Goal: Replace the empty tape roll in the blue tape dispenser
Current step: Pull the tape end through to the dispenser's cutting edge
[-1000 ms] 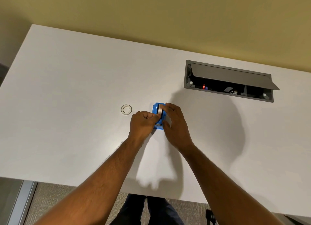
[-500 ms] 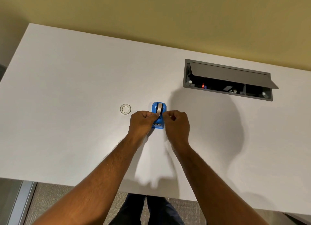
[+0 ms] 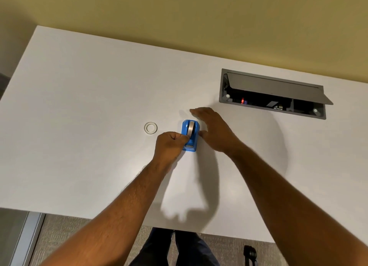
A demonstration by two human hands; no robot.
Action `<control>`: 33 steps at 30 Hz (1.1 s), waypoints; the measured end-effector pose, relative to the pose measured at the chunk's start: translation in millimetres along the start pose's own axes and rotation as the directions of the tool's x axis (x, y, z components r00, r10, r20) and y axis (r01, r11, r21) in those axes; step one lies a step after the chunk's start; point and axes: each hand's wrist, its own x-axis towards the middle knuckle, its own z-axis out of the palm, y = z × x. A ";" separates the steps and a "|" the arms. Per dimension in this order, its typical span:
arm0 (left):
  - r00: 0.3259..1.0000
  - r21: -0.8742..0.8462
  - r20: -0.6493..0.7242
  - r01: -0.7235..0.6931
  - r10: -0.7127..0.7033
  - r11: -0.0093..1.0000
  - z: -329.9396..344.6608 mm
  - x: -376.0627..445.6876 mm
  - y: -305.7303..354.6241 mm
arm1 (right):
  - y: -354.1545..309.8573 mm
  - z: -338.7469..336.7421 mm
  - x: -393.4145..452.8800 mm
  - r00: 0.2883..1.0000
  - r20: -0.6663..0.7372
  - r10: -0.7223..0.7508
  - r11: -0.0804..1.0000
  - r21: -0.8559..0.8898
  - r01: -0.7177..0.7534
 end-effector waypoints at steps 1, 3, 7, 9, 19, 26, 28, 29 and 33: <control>1.000 0.010 -0.001 0.001 -0.001 1.000 0.1 0.2 0.0 | 2.2 -5.4 5.6 0.994 0.093 -0.055 0.993 -0.095 0.064; 1.000 0.019 -0.004 0.001 -0.001 1.000 0.5 1.0 0.2 | 1.8 -13.7 18.7 0.967 0.234 -0.105 0.962 -0.222 0.158; 1.000 0.038 -0.016 0.002 -0.002 0.999 2.2 1.4 1.3 | -7.6 -22.4 41.8 0.904 0.400 -0.149 0.886 -0.352 0.302; 1.000 0.034 -0.022 0.001 0.000 0.999 2.0 1.3 0.5 | -11.3 -25.1 47.7 0.876 0.452 -0.169 0.852 -0.380 0.360; 1.000 0.018 -0.002 0.010 -0.010 1.000 0.5 -9.1 4.9 | -27.7 -36.9 55.8 0.797 0.554 -0.240 0.651 -0.517 0.555; 1.000 -0.068 -0.017 0.022 -0.024 0.997 1.0 -36.7 5.3 | -31.4 -39.5 54.9 0.789 0.570 -0.231 0.646 -0.516 0.562; 0.999 -0.102 -0.024 0.021 -0.024 0.995 3.6 -45.8 2.1 | -31.5 -39.8 54.5 0.787 0.570 -0.235 0.643 -0.516 0.566; 0.999 -0.120 -0.028 0.023 -0.027 0.993 5.4 -49.9 -0.2 | -31.3 -39.9 54.3 0.787 0.569 -0.239 0.646 -0.513 0.566; 0.998 -0.162 -0.044 0.038 -0.046 0.986 10.8 -62.4 -10.0 | -30.1 -40.1 53.5 0.785 0.564 -0.255 0.643 -0.507 0.574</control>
